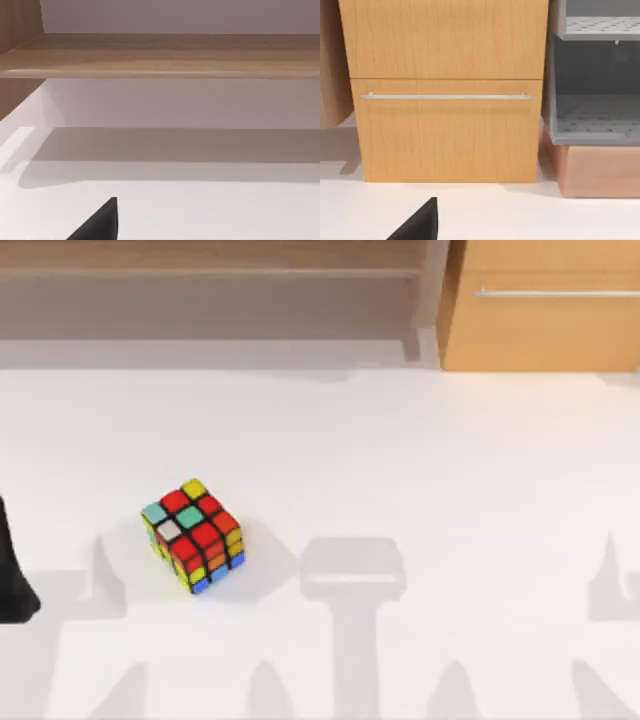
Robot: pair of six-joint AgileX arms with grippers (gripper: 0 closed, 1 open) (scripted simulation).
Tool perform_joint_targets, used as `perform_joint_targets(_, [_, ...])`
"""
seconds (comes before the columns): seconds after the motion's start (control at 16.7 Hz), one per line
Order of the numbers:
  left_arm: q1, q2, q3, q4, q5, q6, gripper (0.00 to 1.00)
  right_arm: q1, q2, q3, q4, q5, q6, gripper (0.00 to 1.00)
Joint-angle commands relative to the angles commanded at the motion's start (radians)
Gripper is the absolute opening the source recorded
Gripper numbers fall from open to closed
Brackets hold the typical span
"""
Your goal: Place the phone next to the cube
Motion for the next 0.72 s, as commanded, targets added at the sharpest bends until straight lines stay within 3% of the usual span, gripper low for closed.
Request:
perform_joint_targets(0.36, [0.0,0.0,0.0,0.0,0.0,0.0,1.0,-0.027,0.109,0.073,-0.076,0.0,0.004,1.0])
perform_joint_targets(0.72, [0.0,0.0,0.0,0.0,0.0,0.0,1.0,-0.117,0.554,0.314,-0.329,0.0,0.018,1.0])
